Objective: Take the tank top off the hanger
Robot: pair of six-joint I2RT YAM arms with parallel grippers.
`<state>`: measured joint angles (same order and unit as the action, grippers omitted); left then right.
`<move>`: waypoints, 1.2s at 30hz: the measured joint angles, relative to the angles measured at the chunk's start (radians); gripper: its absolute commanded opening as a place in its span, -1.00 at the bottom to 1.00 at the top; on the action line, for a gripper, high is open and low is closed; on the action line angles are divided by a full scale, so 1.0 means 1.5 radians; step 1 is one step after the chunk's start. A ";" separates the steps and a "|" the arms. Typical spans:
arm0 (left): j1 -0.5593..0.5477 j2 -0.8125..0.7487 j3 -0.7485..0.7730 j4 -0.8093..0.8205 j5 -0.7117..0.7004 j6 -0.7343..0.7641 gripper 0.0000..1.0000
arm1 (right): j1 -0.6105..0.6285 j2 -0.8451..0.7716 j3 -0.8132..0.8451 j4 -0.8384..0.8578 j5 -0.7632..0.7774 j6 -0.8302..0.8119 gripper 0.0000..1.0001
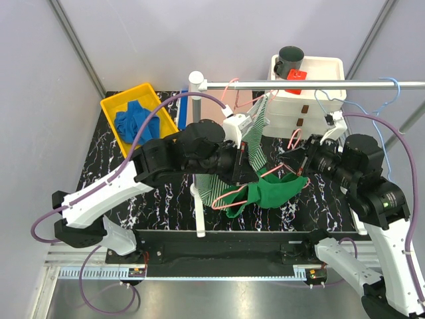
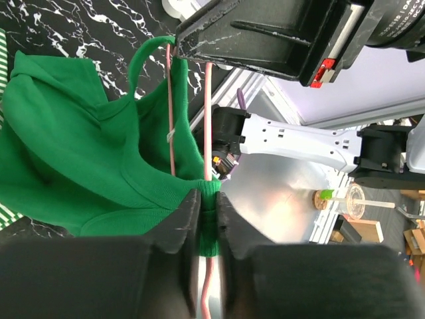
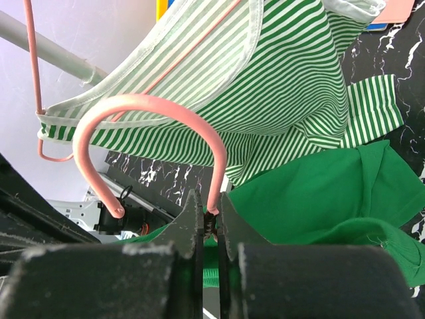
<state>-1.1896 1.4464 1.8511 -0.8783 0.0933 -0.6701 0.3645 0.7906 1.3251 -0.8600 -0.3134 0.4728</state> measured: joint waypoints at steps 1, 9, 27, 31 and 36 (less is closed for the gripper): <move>-0.001 0.000 0.000 0.001 -0.001 -0.002 -1.00 | 0.000 -0.002 0.000 -0.001 0.001 0.000 -1.00; -0.002 -0.001 0.000 0.003 -0.008 -0.009 -1.00 | 0.000 -0.005 0.000 -0.006 0.009 0.003 -1.00; -0.004 -0.075 -0.035 0.079 -0.062 -0.026 -1.00 | 0.000 -0.032 -0.041 -0.087 0.042 0.001 -1.00; -0.004 -0.081 -0.037 0.095 -0.063 -0.022 -1.00 | 0.000 -0.031 -0.032 -0.112 0.095 0.005 -1.00; -0.004 -0.124 -0.091 0.100 -0.086 -0.018 -1.00 | 0.000 -0.030 -0.014 -0.125 0.178 0.027 -1.00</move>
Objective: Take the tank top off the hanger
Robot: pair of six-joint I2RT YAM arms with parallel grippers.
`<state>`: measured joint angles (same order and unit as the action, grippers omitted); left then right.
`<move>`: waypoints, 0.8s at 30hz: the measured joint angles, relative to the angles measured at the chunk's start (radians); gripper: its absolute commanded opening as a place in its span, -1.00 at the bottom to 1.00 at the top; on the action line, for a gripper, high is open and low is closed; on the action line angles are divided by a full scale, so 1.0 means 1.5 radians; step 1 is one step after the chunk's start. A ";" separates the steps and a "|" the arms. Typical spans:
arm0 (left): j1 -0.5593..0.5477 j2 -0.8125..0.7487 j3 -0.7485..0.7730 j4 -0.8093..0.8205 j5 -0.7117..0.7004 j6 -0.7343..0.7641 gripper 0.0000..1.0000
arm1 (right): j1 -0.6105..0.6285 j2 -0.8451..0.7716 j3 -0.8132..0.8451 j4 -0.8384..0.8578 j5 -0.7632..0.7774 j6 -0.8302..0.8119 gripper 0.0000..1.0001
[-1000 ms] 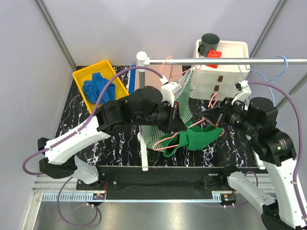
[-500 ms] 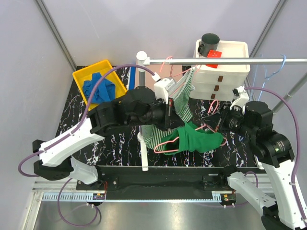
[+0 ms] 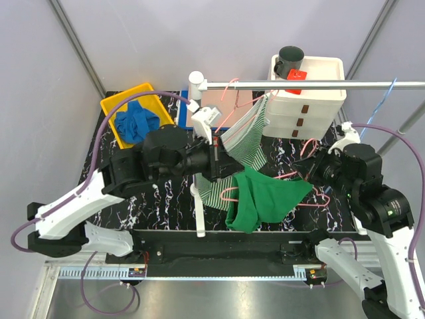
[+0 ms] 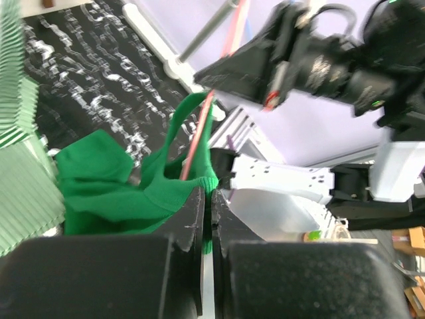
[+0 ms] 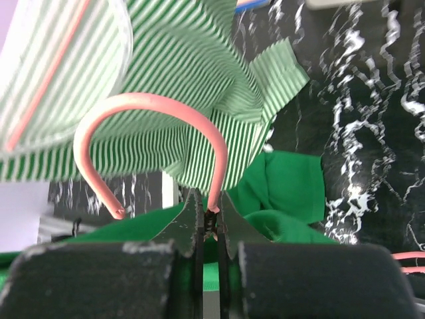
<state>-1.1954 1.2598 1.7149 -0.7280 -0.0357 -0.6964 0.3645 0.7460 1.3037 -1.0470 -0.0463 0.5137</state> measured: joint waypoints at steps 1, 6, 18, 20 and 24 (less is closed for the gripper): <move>0.000 -0.016 -0.015 -0.002 -0.006 0.000 -1.00 | 0.000 -0.001 0.007 0.000 0.014 0.006 -1.00; 0.001 -0.090 -0.070 -0.006 -0.038 -0.009 -1.00 | 0.000 -0.018 0.036 0.009 0.058 0.042 -1.00; 0.003 -0.149 -0.119 0.008 -0.046 -0.024 -1.00 | 0.000 -0.049 0.016 0.042 0.079 0.208 -1.00; 0.003 -0.159 -0.130 0.012 -0.036 -0.023 -1.00 | 0.000 -0.053 0.004 0.057 0.072 0.251 -1.00; 0.003 -0.171 -0.158 0.028 -0.011 -0.021 -1.00 | 0.000 -0.047 -0.003 0.084 0.062 0.305 -1.00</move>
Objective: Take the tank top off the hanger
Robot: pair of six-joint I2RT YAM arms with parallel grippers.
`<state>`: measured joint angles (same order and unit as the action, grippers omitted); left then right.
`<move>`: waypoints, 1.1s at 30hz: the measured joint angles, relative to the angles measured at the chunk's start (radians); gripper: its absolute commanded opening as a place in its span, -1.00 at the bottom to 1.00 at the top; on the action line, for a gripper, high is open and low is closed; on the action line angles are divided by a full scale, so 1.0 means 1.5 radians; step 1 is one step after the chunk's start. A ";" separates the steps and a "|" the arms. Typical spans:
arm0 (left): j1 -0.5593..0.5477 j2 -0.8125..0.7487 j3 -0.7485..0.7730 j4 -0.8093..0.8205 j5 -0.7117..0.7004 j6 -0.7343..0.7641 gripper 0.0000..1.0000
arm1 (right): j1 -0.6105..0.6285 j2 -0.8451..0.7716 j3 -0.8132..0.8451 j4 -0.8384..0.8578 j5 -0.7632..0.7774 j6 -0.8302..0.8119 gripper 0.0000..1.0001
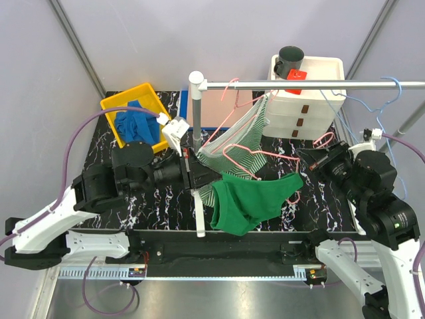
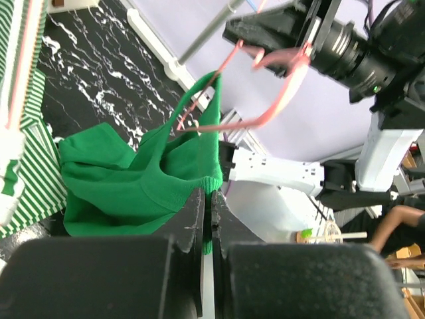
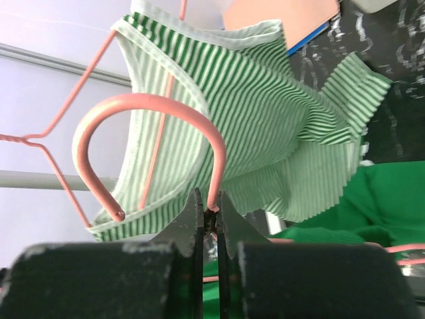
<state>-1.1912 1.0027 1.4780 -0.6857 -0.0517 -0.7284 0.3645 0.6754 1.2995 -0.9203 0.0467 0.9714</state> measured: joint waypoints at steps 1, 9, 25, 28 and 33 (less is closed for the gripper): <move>0.000 -0.001 -0.004 0.001 0.002 0.000 -1.00 | 0.000 0.002 -0.002 0.008 -0.005 0.011 -1.00; 0.000 0.007 -0.044 0.015 0.000 -0.016 -1.00 | 0.000 0.027 0.001 0.109 -0.100 0.089 -1.00; 0.000 0.022 0.026 -0.055 -0.025 0.103 -1.00 | 0.000 0.013 0.099 0.252 -0.182 0.114 -1.00; 0.000 -0.029 0.055 -0.112 -0.048 0.127 -1.00 | 0.000 0.011 0.099 0.252 -0.181 0.105 -1.00; 0.000 -0.135 0.039 -0.172 -0.078 0.125 -1.00 | 0.000 0.021 0.099 0.252 -0.179 0.089 -1.00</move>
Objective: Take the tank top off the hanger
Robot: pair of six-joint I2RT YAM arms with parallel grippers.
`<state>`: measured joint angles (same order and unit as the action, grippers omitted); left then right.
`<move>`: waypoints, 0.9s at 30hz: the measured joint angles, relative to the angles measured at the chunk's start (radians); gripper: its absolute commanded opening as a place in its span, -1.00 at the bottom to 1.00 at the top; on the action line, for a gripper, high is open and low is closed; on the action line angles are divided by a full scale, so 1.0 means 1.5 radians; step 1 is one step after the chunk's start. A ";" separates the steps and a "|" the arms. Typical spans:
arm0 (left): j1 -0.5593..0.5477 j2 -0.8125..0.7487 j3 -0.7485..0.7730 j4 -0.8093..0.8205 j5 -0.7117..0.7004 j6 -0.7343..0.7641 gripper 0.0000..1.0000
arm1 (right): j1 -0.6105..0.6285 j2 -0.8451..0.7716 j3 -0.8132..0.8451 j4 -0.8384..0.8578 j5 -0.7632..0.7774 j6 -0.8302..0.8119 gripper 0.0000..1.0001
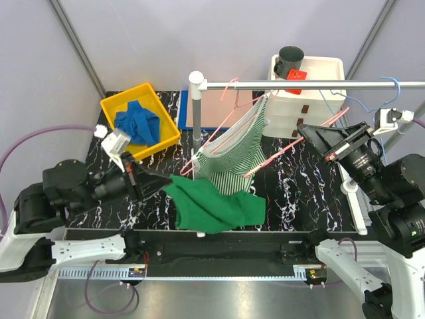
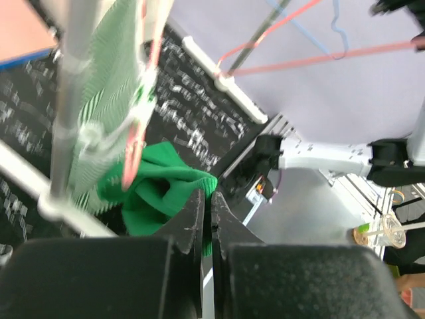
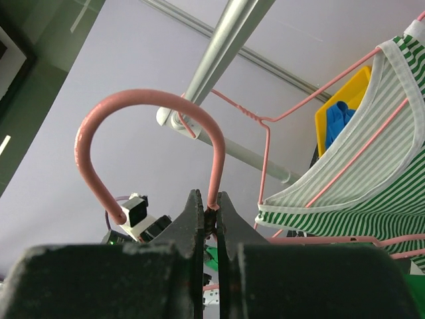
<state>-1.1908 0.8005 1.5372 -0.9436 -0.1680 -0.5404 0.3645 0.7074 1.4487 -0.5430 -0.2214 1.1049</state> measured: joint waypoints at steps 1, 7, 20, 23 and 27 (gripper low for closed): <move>0.000 -0.026 -0.020 -0.007 -0.006 -0.007 -1.00 | 0.000 0.002 0.000 0.000 0.000 -0.003 -1.00; 0.000 -0.084 -0.128 -0.109 -0.100 -0.080 -1.00 | 0.000 0.011 0.000 0.000 0.000 -0.013 -1.00; 0.367 0.070 -0.074 -0.096 -0.105 -0.082 -1.00 | 0.000 0.009 0.002 -0.016 -0.002 -0.019 -1.00; 0.490 0.122 -0.063 -0.077 -0.045 -0.060 -1.00 | 0.000 0.011 0.010 -0.026 -0.005 -0.019 -1.00; 0.592 0.215 0.044 -0.065 0.004 -0.041 -1.00 | 0.000 0.018 0.040 -0.051 -0.007 -0.021 -1.00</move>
<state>-0.3027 1.1236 1.6035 -1.0405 -0.1616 -0.6018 0.3645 0.7345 1.5085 -0.6193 -0.2325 1.0737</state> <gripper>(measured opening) 0.027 0.050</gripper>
